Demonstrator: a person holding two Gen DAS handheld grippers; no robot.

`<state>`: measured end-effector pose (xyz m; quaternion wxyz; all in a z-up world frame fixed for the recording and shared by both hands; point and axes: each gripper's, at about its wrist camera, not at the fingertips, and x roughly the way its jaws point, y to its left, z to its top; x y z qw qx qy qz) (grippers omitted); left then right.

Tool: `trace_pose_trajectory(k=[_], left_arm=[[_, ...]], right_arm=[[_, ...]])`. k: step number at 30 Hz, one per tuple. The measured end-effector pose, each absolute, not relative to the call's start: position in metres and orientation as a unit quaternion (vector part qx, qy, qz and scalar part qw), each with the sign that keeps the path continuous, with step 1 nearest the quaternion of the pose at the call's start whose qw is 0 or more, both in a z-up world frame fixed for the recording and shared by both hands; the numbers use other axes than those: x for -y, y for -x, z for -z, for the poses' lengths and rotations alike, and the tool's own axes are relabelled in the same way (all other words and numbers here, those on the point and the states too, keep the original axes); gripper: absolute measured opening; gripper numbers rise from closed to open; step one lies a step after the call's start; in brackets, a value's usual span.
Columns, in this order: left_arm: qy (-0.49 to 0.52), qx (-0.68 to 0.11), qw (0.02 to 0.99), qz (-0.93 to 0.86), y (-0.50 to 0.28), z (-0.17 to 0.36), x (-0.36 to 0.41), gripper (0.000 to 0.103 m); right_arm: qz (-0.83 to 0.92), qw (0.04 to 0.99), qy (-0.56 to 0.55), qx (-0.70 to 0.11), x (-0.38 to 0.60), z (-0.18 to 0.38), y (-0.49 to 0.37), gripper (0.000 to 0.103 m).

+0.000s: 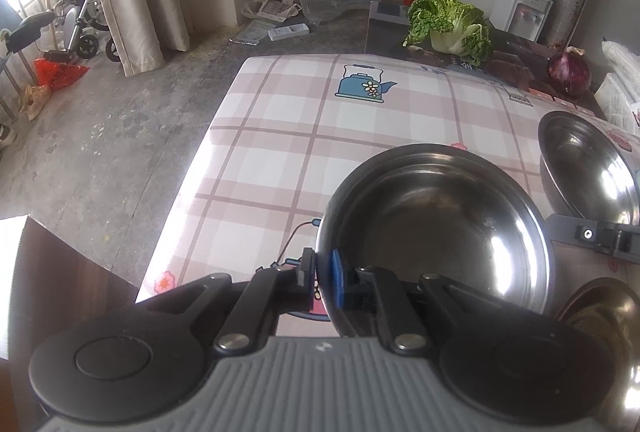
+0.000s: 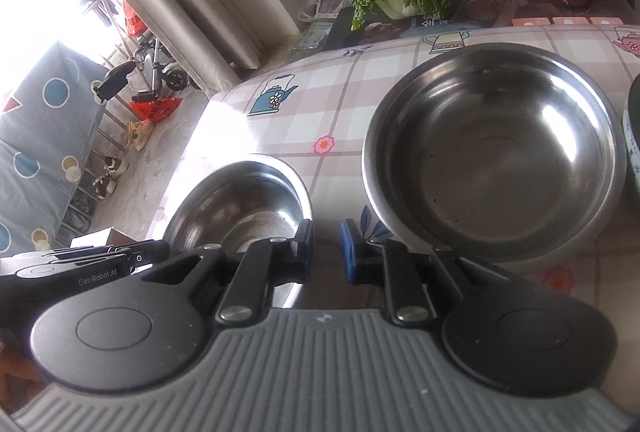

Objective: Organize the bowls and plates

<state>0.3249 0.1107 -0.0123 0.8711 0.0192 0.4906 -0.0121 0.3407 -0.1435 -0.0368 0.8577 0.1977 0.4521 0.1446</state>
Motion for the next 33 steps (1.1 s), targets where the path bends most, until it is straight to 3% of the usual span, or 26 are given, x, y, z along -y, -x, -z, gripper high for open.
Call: trace_pose_trajectory(k=[10, 33], left_arm=[[-0.009, -0.507, 0.862, 0.012, -0.329, 0.022, -0.111, 0.016], [-0.027, -0.474, 0.880, 0.008, -0.317, 0.000, -0.101, 0.015]], right_arm=[[-0.151, 0.860, -0.162, -0.459, 0.117, 0.042, -0.346, 0.013], [-0.150, 0.880, -0.141, -0.429, 0.119, 0.027, -0.332, 0.010]])
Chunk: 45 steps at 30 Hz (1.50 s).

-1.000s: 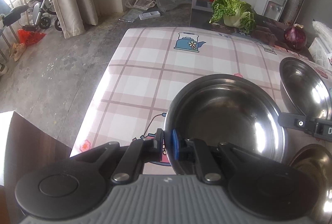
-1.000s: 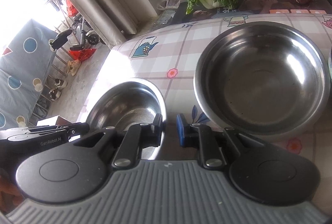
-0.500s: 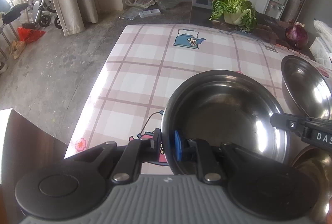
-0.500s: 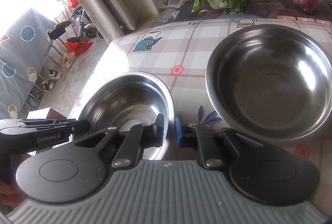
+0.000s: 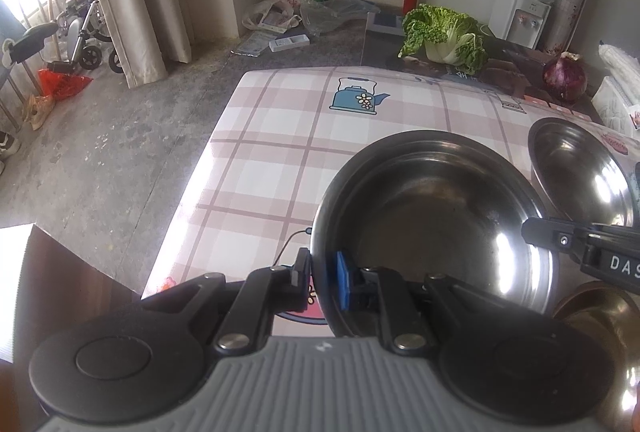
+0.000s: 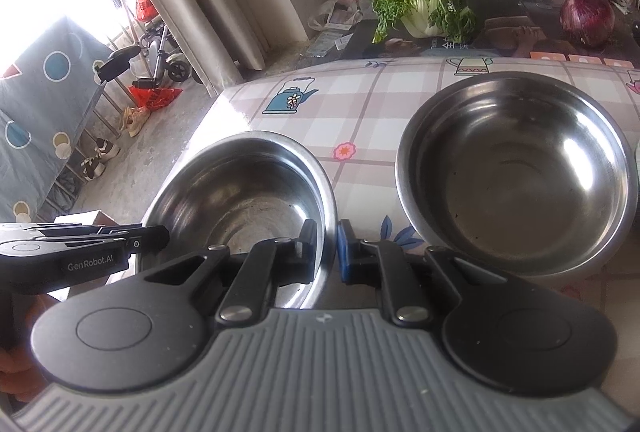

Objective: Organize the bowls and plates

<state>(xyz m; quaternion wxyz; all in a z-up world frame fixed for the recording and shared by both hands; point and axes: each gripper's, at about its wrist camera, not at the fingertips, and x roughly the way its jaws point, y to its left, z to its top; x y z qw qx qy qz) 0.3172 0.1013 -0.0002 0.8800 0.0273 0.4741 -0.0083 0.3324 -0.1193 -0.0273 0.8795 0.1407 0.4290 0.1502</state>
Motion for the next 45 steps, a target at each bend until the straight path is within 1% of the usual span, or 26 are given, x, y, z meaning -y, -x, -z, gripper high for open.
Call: trace_pose_trajectory(k=[14, 27, 37, 45], left_arm=[[-0.035, -0.443, 0.896, 0.015, -0.302, -0.033, -0.083, 0.015], [-0.049, -0.428, 0.901, 0.050, -0.301, -0.047, -0.029, 0.014], [-0.059, -0.432, 0.896, 0.082, -0.318, -0.040, 0.026, 0.014], [-0.062, -0.450, 0.886, 0.091, -0.341, -0.022, 0.056, 0.014]], right_arm=[[-0.148, 0.894, -0.145, -0.398, 0.135, -0.006, -0.316, 0.010], [-0.120, 0.903, -0.165, -0.378, 0.191, -0.022, -0.290, 0.010], [-0.079, 0.908, -0.177, -0.372, 0.247, -0.022, -0.282, 0.010], [-0.051, 0.904, -0.189, -0.380, 0.282, -0.002, -0.297, 0.011]])
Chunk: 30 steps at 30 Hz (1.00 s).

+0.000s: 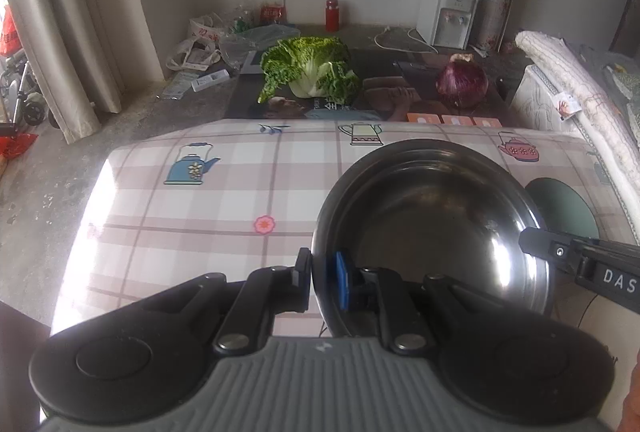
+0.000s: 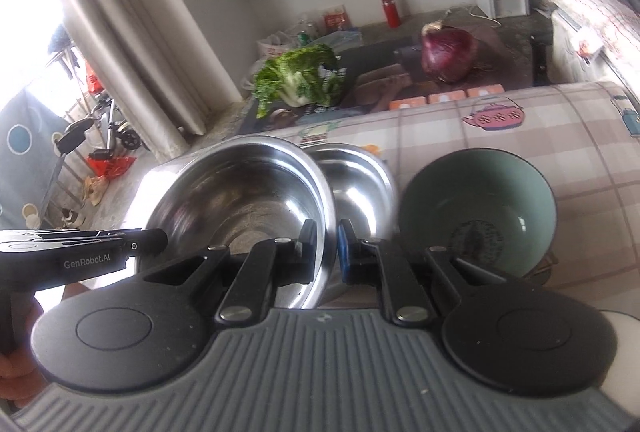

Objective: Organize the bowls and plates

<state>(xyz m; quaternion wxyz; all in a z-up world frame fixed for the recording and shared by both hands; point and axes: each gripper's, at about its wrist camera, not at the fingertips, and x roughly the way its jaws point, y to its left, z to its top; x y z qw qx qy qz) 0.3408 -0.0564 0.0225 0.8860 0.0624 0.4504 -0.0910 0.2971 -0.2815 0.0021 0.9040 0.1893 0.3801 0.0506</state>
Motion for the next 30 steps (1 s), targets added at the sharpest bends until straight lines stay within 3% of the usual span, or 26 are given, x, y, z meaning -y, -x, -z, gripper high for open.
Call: trace_pose_trajectory(k=[12, 30], left_arm=[[-0.071, -0.463, 0.879, 0.087, -0.370, -0.002, 0.078, 0.015], [-0.078, -0.431, 0.891, 0.122, -0.338, -0.022, 0.083, 0.041]], right_arm=[[-0.040, 0.897, -0.205, -0.390, 0.302, 0.027, -0.324, 0.013], [-0.058, 0.902, -0.232, -0.360, 0.301, 0.025, -0.326, 0.034]])
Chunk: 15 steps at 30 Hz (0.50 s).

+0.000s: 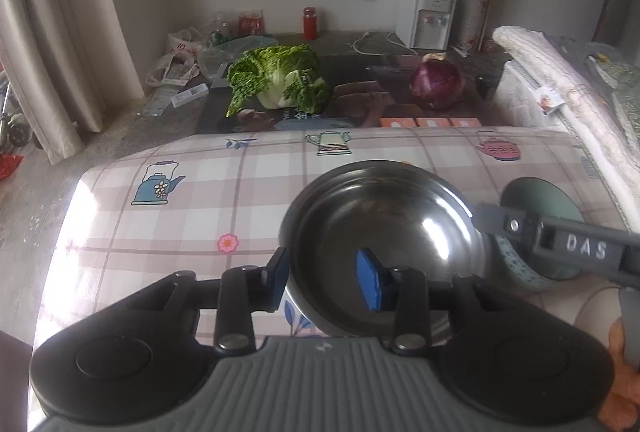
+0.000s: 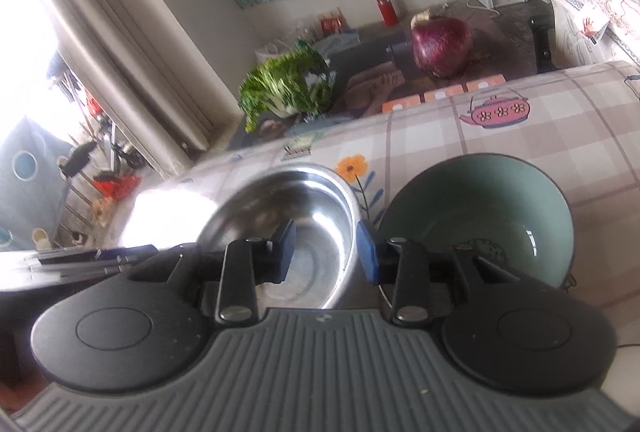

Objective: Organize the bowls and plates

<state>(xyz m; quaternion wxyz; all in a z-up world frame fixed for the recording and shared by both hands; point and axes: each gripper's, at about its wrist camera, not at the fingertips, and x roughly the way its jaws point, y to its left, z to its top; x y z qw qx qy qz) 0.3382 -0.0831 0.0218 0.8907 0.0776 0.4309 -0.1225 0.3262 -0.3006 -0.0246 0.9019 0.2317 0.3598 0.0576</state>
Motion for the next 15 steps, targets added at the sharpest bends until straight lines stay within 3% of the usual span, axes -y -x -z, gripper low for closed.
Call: trace_pose_trajectory(k=[6, 15], left_arm=[[-0.073, -0.418, 0.892, 0.157, -0.311, -0.036, 0.092, 0.049], [-0.078, -0.414, 0.882, 0.210, -0.271, -0.039, 0.126, 0.052]], right_arm=[[-0.058, 0.910, -0.247, -0.328, 0.311, 0.003, -0.305, 0.034], [-0.041, 0.914, -0.247, -0.318, 0.337, -0.013, -0.264, 0.034]])
